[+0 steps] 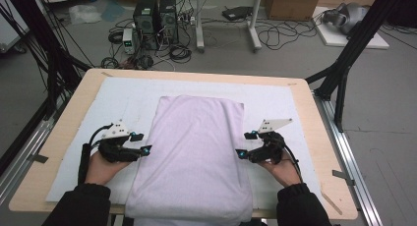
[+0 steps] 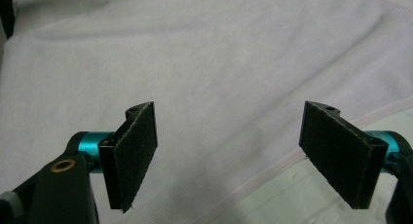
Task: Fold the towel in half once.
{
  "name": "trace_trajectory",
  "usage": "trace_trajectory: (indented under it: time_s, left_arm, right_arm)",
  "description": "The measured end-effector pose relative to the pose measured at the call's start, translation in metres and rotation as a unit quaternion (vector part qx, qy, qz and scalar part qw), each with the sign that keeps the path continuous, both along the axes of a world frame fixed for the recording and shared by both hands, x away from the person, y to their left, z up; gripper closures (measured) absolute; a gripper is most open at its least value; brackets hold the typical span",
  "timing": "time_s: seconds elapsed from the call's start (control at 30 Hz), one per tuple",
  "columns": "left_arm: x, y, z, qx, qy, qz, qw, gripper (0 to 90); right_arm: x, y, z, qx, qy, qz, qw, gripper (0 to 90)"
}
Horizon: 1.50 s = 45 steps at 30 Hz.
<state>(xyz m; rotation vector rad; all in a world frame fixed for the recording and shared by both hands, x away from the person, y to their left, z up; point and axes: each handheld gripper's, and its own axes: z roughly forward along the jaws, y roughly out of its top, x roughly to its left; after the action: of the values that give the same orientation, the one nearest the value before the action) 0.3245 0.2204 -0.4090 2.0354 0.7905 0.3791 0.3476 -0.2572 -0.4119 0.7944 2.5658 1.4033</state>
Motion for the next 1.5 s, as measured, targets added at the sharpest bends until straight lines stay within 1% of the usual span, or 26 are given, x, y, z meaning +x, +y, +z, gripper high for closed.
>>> trace_trajectory:
  time_s: [0.07,0.17,0.2,0.23,0.27,0.33,0.4,0.47,0.5,0.57,0.67,0.73,0.8,0.87,0.9,0.93,0.97,1.03,1.07,1.1,1.2,1.23,1.27,1.4,1.47,1.5]
  left_arm:
    - [0.011,0.001,0.007,-0.011,0.001,0.009,0.9999,45.7]
    - [0.029,0.002,0.018,-0.030,0.000,0.018,0.9994,49.7]
    - [0.036,0.002,0.023,-0.026,-0.001,0.020,0.9994,50.5]
    - [0.042,0.002,0.027,-0.032,-0.004,0.023,0.9992,51.4]
    - [0.049,0.002,0.030,-0.033,-0.007,0.029,0.9990,52.1]
    - [0.063,0.000,0.034,-0.017,-0.014,0.043,0.9988,53.3]
    - [0.078,-0.004,0.031,0.000,-0.006,0.057,0.9984,55.0]
    - [0.090,-0.007,0.023,-0.001,0.005,0.064,0.9979,57.3]
    - [0.095,-0.008,0.018,-0.002,0.009,0.069,0.9976,58.4]
    - [0.102,-0.010,0.008,0.009,0.010,0.079,0.9968,61.5]
    - [0.111,-0.014,-0.008,0.017,0.042,0.095,0.9944,63.4]
    - [0.115,-0.017,-0.016,0.028,0.050,0.108,0.9925,64.7]
    - [0.118,-0.021,-0.023,0.029,0.050,0.122,0.9909,64.5]
    - [0.121,-0.024,-0.030,0.032,0.059,0.134,0.9887,62.3]
    - [0.122,-0.026,-0.033,0.041,0.065,0.136,0.9878,61.5]
    - [0.122,-0.025,-0.034,0.038,0.063,0.138,0.9877,62.5]
    - [0.123,-0.025,-0.034,0.035,0.064,0.146,0.9866,66.1]
    - [0.122,-0.025,-0.033,0.044,0.060,0.140,0.9874,69.7]
    - [0.122,-0.025,-0.033,0.040,0.064,0.128,0.9889,76.6]
    - [0.122,-0.026,-0.033,0.039,0.064,0.132,0.9884,82.7]
    - [0.123,-0.025,-0.033,0.027,0.075,0.135,0.9876,85.3]
    - [0.123,-0.024,-0.033,0.027,0.077,0.136,0.9874,85.7]
    - [0.123,-0.023,-0.032,0.031,0.080,0.133,0.9875,86.1]
    - [0.121,-0.019,-0.028,0.026,0.084,0.125,0.9882,87.0]
    - [0.120,-0.017,-0.023,0.013,0.085,0.119,0.9892,87.1]
    - [0.119,-0.014,-0.020,0.009,0.081,0.114,0.9901,87.1]
  right_arm:
    - [0.009,-0.002,0.003,0.002,0.002,-0.009,1.0000,23.1]
    - [0.026,-0.003,0.011,-0.011,0.002,-0.015,0.9998,25.3]
    - [0.030,-0.003,0.015,-0.012,-0.001,-0.018,0.9998,25.9]
    - [0.036,-0.004,0.018,-0.010,-0.004,-0.022,0.9997,27.4]
    - [0.041,-0.005,0.021,-0.009,-0.015,-0.025,0.9995,28.6]
    - [0.053,-0.005,0.026,-0.023,-0.030,-0.031,0.9988,30.8]
    - [0.065,-0.005,0.030,-0.028,-0.033,-0.036,0.9984,34.6]
    - [0.075,-0.005,0.029,-0.030,-0.041,-0.051,0.9974,36.6]
    - [0.080,-0.005,0.026,-0.031,-0.039,-0.059,0.9970,38.6]
    - [0.087,-0.004,0.018,-0.036,-0.036,-0.071,0.9961,41.4]
    - [0.098,-0.003,0.003,-0.050,-0.018,-0.088,0.9947,45.0]
    - [0.103,-0.004,-0.006,-0.051,-0.007,-0.096,0.9941,46.0]
    - [0.108,-0.003,-0.013,-0.055,0.002,-0.107,0.9927,47.5]
    - [0.111,-0.002,-0.019,-0.065,0.008,-0.117,0.9910,47.5]
    - [0.112,-0.001,-0.022,-0.071,0.011,-0.117,0.9906,47.3]
    - [0.113,0.001,-0.025,-0.075,0.015,-0.116,0.9904,47.0]
    - [0.114,0.002,-0.028,-0.080,0.020,-0.117,0.9897,47.1]
    - [0.115,0.004,-0.032,-0.086,0.022,-0.116,0.9893,50.7]
    - [0.114,0.005,-0.032,-0.089,0.016,-0.122,0.9884,54.9]
    - [0.114,0.006,-0.032,-0.090,0.018,-0.122,0.9884,61.0]
    - [0.113,0.008,-0.031,-0.082,0.033,-0.114,0.9896,81.8]
    - [0.113,0.009,-0.030,-0.078,0.043,-0.109,0.9901,84.6]
    - [0.113,0.010,-0.030,-0.081,0.043,-0.111,0.9896,85.2]
    - [0.111,0.009,-0.024,-0.091,0.045,-0.108,0.9890,85.8]
    - [0.110,0.006,-0.018,-0.083,0.042,-0.108,0.9898,85.8]
    - [0.109,0.003,-0.014,-0.072,0.036,-0.106,0.9911,85.9]
